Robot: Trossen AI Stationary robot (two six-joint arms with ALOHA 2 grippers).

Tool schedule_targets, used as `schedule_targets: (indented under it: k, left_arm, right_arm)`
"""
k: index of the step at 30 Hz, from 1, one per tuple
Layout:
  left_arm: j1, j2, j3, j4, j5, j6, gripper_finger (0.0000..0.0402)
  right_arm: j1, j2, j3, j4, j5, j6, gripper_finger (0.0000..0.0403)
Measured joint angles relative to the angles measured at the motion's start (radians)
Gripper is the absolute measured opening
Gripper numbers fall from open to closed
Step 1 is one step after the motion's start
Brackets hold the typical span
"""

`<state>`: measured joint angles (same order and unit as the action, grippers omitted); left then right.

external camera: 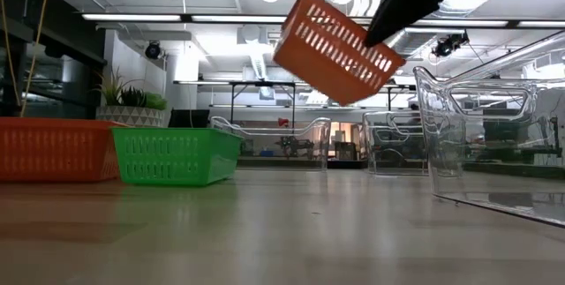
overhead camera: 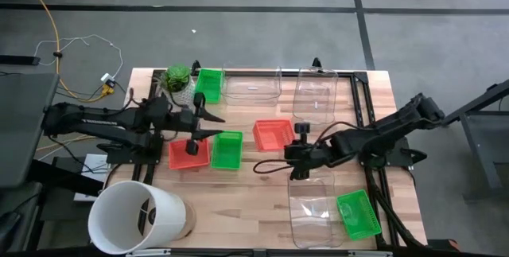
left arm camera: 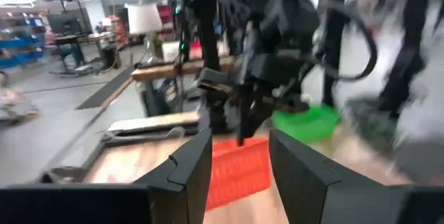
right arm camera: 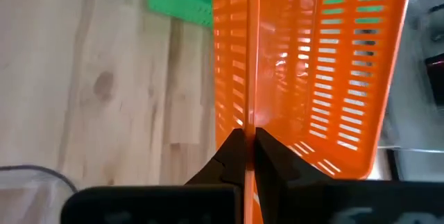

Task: Stack baskets by color
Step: Stack the right orange bin on top of the left orange bin

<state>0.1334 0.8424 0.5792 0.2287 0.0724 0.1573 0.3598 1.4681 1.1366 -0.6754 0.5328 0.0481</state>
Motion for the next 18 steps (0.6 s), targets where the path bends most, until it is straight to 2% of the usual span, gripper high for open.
schedule_targets:
  k: [3, 6, 8, 15, 18]
  left_arm:
    - [-0.054, 0.085, 0.087, -0.103, -0.119, 0.118, 0.0136]
    - [-0.077, 0.178, 0.181, -0.224, -0.166, 0.207, 0.0151]
    - [-0.081, 0.244, 0.251, -0.29, -0.163, 0.229, 0.0166]
    - [-0.083, 0.458, 0.471, -0.533, -0.15, 0.239, 0.0221]
    - [-0.082, 0.533, 0.54, -0.603, -0.094, 0.231, 0.0236]
  right_arm:
    - [-0.009, 0.007, 0.0, 0.019, -0.048, -0.004, 0.0]
    - [-0.009, 0.007, 0.0, 0.042, -0.08, -0.007, 0.0]
    - [-0.009, 0.004, -0.001, 0.059, -0.085, -0.021, 0.0]
    - [-0.013, 0.004, -0.001, 0.104, -0.2, -0.069, 0.0]
    - [-0.013, 0.004, -0.001, 0.112, -0.209, -0.075, 0.0]
